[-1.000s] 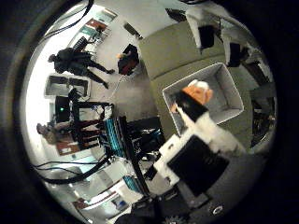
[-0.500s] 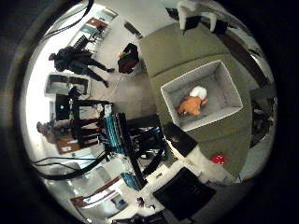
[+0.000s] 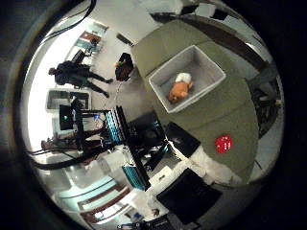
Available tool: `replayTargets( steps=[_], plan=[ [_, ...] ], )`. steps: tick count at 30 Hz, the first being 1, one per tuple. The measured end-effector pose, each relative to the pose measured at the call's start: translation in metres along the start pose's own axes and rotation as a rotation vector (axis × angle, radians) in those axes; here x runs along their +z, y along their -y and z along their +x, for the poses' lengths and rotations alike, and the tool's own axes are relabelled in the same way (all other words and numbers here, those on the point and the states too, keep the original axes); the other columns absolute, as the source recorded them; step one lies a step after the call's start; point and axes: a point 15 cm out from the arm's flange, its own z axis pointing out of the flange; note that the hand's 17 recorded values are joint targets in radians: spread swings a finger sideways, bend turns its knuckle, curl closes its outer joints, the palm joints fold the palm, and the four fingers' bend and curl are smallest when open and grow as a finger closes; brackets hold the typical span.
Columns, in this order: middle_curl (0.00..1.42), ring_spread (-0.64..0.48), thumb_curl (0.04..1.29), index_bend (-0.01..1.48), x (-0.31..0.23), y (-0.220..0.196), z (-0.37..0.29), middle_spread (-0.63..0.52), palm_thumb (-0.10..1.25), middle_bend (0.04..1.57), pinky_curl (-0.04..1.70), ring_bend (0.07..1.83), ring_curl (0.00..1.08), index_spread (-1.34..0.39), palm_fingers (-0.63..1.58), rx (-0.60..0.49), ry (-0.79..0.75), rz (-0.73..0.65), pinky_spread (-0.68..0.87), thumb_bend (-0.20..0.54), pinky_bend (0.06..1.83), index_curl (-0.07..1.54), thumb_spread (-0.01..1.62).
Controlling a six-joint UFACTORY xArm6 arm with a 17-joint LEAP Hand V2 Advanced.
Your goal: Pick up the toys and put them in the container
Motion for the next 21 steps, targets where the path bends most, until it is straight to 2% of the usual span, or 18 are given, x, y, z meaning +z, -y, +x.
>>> replayTargets(
  steps=[7, 10, 21],
  plan=[
    [0.33, 0.0, 0.33, 0.17, 0.012, -0.09, 0.039, -0.03, 0.58, 0.29, 0.25, 0.45, 0.22, -0.4, 0.15, 0.13, 0.008, -0.034, 0.25, -0.024, 0.61, 0.33, 1.07],
    [0.33, 0.03, 0.32, 0.16, 0.036, -0.124, 0.046, -0.01, 0.56, 0.27, 0.22, 0.42, 0.22, -0.39, 0.12, 0.176, 0.044, -0.066, 0.26, -0.028, 0.6, 0.31, 1.07],
    [0.32, 0.13, 0.3, 0.17, 0.128, -0.187, 0.048, 0.01, 0.53, 0.21, 0.16, 0.34, 0.22, -0.37, 0.06, 0.277, 0.166, -0.176, 0.26, -0.025, 0.57, 0.3, 1.05]
  ],
)
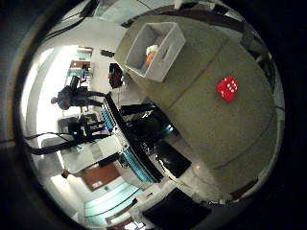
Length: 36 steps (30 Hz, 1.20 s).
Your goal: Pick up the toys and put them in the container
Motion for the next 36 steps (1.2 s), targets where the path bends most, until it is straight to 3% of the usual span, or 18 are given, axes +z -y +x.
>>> replayTargets(
  steps=[12, 19, 29, 36],
  plan=[
    [0.32, 0.15, 0.29, 0.17, 0.067, -0.001, 0.057, 0.04, 0.51, 0.19, 0.15, 0.31, 0.24, -0.35, 0.02, 0.105, -0.019, -0.078, 0.26, -0.026, 0.55, 0.29, 1.04],
    [0.32, 0.16, 0.29, 0.17, 0.09, 0.008, 0.09, 0.06, 0.51, 0.19, 0.15, 0.31, 0.25, -0.32, 0.0, 0.19, -0.058, -0.01, 0.26, -0.025, 0.54, 0.29, 1.04],
    [0.33, 0.17, 0.29, 0.16, 0.161, 0.012, 0.074, 0.09, 0.51, 0.2, 0.15, 0.31, 0.26, -0.28, 0.0, 0.331, 0.013, -0.038, 0.27, -0.025, 0.5, 0.28, 1.04],
    [0.32, 0.18, 0.29, 0.16, 0.186, 0.023, 0.071, 0.11, 0.51, 0.19, 0.16, 0.31, 0.26, -0.26, 0.0, 0.367, 0.008, -0.029, 0.29, -0.025, 0.5, 0.28, 1.04]
  ],
)
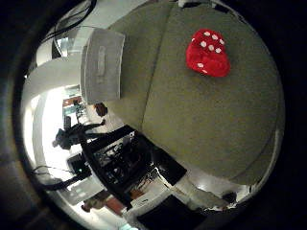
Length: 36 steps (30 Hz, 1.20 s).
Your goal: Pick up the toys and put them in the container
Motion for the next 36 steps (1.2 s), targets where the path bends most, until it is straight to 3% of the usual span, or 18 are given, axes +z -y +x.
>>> replayTargets(
  steps=[14, 36],
  plan=[
    [0.3, 0.19, 0.3, 0.15, 0.022, 0.035, 0.02, 0.12, 0.55, 0.18, 0.17, 0.3, 0.26, -0.29, -0.04, 0.055, -0.032, 0.032, 0.29, -0.023, 0.51, 0.25, 1.03],
    [0.29, 0.2, 0.31, 0.16, 0.053, 0.045, 0.018, 0.12, 0.6, 0.18, 0.17, 0.27, 0.27, -0.28, -0.03, 0.103, -0.044, 0.056, 0.29, -0.023, 0.48, 0.26, 1.02]
  ],
)
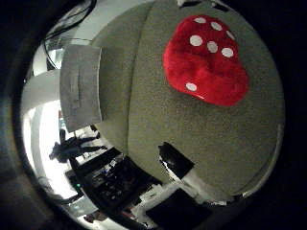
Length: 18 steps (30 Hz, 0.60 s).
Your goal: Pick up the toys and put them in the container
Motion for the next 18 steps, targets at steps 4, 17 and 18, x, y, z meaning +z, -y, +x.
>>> replayTargets(
  steps=[4, 17, 18],
  plan=[
    [0.29, 0.2, 0.32, 0.17, 0.005, 0.0, -0.001, 0.12, 0.61, 0.18, 0.17, 0.26, 0.27, -0.27, -0.02, 0.013, -0.002, 0.002, 0.29, -0.024, 0.47, 0.27, 1.01],
    [0.28, 0.2, 0.33, 0.2, 0.016, 0.005, 0.007, 0.11, 0.66, 0.17, 0.17, 0.22, 0.26, -0.28, 0.03, 0.018, -0.023, 0.045, 0.31, -0.022, 0.41, 0.33, 1.0],
    [0.28, 0.2, 0.33, 0.21, 0.016, 0.006, 0.006, 0.11, 0.66, 0.17, 0.17, 0.22, 0.26, -0.28, 0.04, 0.016, -0.024, 0.045, 0.31, -0.024, 0.41, 0.34, 1.0]
  ],
)
